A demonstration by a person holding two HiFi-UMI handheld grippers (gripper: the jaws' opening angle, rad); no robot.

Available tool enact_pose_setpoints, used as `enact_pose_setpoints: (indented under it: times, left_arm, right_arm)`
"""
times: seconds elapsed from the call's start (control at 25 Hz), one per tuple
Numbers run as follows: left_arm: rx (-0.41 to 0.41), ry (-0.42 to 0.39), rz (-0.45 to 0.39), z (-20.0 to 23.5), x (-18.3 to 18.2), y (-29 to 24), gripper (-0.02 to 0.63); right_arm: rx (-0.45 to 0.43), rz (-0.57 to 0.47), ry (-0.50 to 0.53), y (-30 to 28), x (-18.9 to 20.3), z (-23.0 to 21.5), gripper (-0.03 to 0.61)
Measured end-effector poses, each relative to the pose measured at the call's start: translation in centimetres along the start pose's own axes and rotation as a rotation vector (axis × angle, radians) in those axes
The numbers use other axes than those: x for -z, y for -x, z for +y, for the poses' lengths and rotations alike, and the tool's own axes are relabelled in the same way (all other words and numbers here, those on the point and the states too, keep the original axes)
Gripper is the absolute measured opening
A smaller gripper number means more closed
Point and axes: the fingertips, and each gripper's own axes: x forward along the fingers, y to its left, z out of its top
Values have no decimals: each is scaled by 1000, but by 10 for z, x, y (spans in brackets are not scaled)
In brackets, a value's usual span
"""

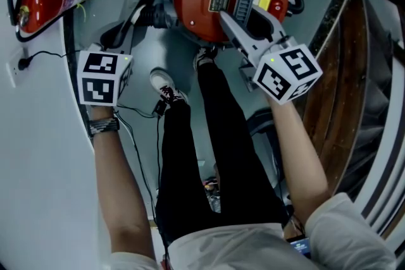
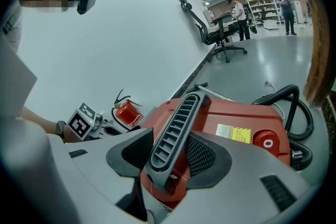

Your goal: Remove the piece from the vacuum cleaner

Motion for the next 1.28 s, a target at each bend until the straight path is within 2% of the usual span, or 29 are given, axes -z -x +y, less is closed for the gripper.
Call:
enact_pose_setpoints:
  times: [0.8, 1.28]
  left_arm:
    - [-13, -52, 22, 4, -4, 0, 33]
    - [-53, -83, 37, 11, -7, 1, 31]
  right_arm:
    - [3, -1, 0, 0, 0, 0, 195]
    - [3, -3, 1, 0, 0, 0, 195]
